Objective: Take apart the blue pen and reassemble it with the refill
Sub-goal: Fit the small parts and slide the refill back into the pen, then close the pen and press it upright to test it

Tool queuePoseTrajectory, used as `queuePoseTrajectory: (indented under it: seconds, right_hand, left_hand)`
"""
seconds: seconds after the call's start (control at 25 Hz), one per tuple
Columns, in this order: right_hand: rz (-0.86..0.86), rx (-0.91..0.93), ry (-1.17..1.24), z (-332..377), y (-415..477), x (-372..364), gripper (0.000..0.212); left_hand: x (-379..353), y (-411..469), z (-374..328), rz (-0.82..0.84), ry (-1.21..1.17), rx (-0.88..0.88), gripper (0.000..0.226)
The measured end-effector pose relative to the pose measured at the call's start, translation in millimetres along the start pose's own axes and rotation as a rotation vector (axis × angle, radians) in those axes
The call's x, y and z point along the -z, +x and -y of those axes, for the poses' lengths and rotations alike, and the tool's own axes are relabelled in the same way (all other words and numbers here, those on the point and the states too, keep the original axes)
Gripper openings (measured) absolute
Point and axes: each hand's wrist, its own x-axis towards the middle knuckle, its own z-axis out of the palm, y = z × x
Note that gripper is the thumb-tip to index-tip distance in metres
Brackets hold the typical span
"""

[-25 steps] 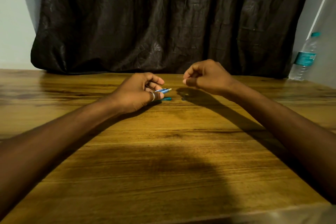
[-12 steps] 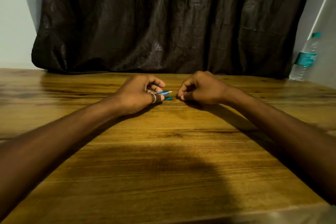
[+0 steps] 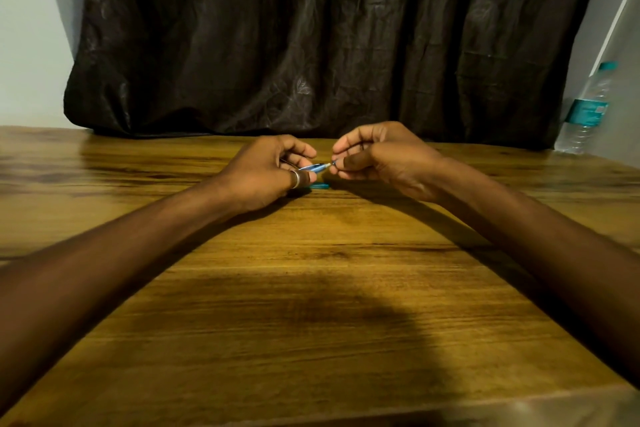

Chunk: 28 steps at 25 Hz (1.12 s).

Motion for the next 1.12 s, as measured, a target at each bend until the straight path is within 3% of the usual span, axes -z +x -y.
queuePoseTrajectory:
  seconds: [1.12]
  right_hand:
    - [-0.001,0.07,-0.068,2.4,-5.2,-6.1,0.018]
  left_hand:
    - [-2.5,-6.4,-13.0,-0.028,-0.1,-0.04,0.044]
